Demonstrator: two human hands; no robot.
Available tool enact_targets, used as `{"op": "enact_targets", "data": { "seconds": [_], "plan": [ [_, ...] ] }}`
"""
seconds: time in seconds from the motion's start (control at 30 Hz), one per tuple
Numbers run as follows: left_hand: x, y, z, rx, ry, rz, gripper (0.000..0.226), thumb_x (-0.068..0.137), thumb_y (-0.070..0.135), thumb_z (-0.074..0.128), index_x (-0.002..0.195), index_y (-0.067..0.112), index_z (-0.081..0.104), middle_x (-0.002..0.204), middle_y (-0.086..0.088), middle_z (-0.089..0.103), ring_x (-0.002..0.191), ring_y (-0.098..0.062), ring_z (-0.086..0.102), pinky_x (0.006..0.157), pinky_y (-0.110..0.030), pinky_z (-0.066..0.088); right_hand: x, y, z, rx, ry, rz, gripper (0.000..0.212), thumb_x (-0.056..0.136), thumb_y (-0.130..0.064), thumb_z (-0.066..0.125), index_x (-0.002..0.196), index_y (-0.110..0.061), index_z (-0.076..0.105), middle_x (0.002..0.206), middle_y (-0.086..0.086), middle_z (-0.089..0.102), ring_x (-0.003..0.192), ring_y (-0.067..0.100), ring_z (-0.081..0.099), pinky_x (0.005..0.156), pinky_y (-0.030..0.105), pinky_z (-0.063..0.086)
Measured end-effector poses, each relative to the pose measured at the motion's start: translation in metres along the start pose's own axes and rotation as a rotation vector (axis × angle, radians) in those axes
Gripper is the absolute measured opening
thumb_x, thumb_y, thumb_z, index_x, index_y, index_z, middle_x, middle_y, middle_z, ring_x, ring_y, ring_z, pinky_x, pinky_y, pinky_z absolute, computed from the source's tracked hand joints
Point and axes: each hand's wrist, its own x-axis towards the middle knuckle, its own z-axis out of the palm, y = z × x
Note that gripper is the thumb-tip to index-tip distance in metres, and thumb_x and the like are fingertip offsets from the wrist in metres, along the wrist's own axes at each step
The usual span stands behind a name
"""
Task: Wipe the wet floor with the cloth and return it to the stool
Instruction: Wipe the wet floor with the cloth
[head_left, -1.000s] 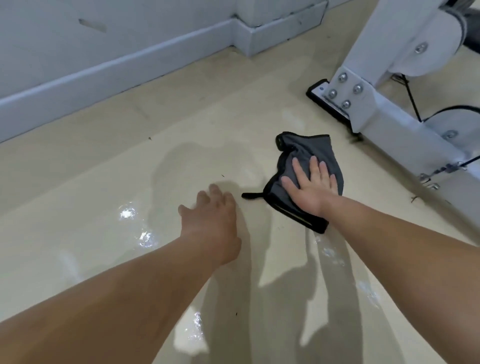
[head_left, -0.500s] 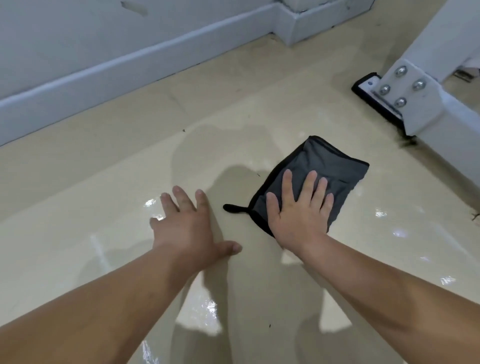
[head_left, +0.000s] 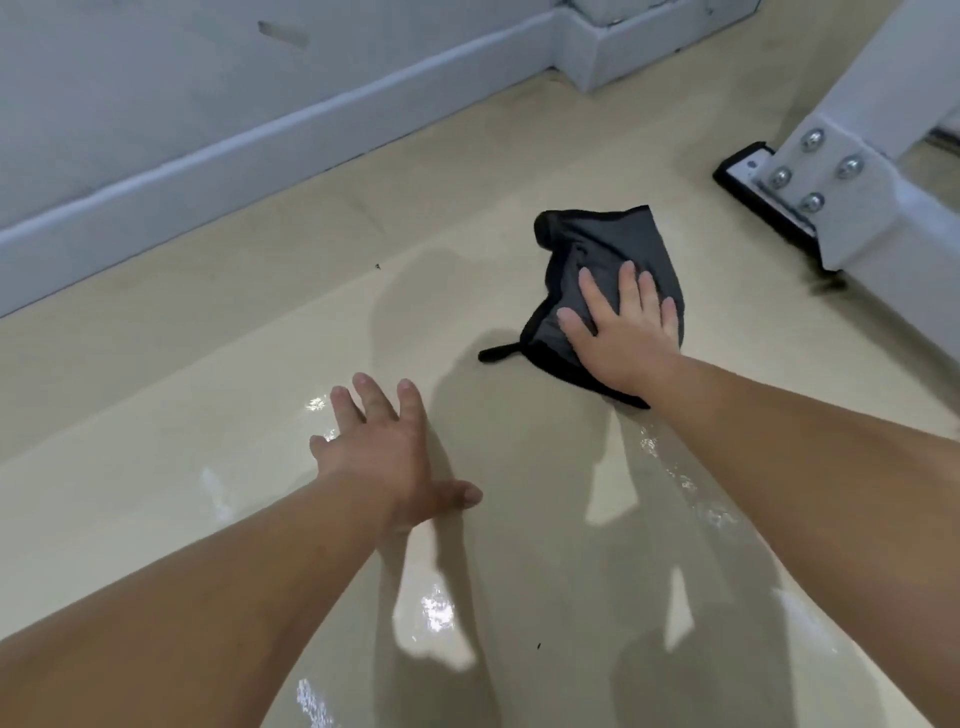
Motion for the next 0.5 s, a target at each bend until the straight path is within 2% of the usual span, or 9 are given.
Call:
{"op": "enact_targets", "data": {
  "seconds": [0.13,0.2,0.23,0.33,0.4,0.5],
  "plan": [
    [-0.002,-0.004,-0.004,0.051,-0.043,-0.017,0.139,0.065,0.090,0.063,0.157,0.025,-0.018,0.167,-0.017,-0.018,0.154,-0.041,-0.012,0.114,-0.060,0.033,-0.050,0.062,0.011,0.081,0.061,0.207,0.072,0.095,-0.077,0.007,0.160,-0.047,-0.007,0.171,0.003,-0.018,0.156,0.023,-0.019,0.125,0.049,-0.010],
    [-0.012,0.002,-0.003,0.127,0.077,-0.001,0.128,0.067,0.088,0.062,0.157,0.026,-0.004,0.166,-0.014,0.000,0.153,-0.035,0.004,0.108,-0.056,0.038,-0.076,0.080,0.021,0.105,0.073,0.288,0.072,0.096,-0.075,0.007,0.160,-0.047,-0.008,0.171,0.004,-0.018,0.156,0.023,-0.019,0.125,0.049,-0.011],
    [-0.017,0.007,-0.001,0.146,0.164,0.029,0.120,0.073,0.080,0.065,0.157,0.024,0.001,0.165,-0.014,0.005,0.152,-0.034,0.008,0.109,-0.055,0.037,-0.085,0.085,0.026,0.106,0.084,0.326,0.071,0.096,-0.074,0.007,0.160,-0.047,-0.009,0.170,0.004,-0.018,0.156,0.023,-0.019,0.125,0.049,-0.011],
    [-0.046,0.039,0.009,0.205,0.279,0.215,0.096,0.095,0.037,0.065,0.160,0.019,-0.004,0.169,-0.015,-0.011,0.157,-0.036,-0.003,0.120,-0.057,0.024,-0.126,0.091,0.042,0.115,0.097,0.417,0.070,0.097,-0.072,0.006,0.160,-0.045,-0.011,0.170,0.007,-0.018,0.156,0.026,-0.019,0.125,0.050,-0.010],
    [-0.060,0.061,0.027,0.230,0.238,0.339,0.094,0.097,0.026,0.060,0.160,0.019,-0.009,0.169,-0.013,-0.020,0.158,-0.035,-0.009,0.124,-0.055,0.018,-0.154,0.088,0.056,0.111,0.135,0.419,0.069,0.099,-0.070,0.006,0.160,-0.044,-0.010,0.171,0.009,-0.017,0.156,0.027,-0.018,0.125,0.051,-0.009],
    [-0.082,0.078,0.056,0.112,0.154,0.474,0.090,0.097,0.018,0.057,0.161,0.022,-0.006,0.169,-0.010,-0.023,0.158,-0.032,-0.011,0.127,-0.051,0.010,-0.201,0.070,0.077,0.100,0.141,0.395,0.067,0.100,-0.067,0.007,0.160,-0.043,-0.012,0.170,0.009,-0.017,0.156,0.028,-0.018,0.125,0.050,-0.010]
  ]
}}
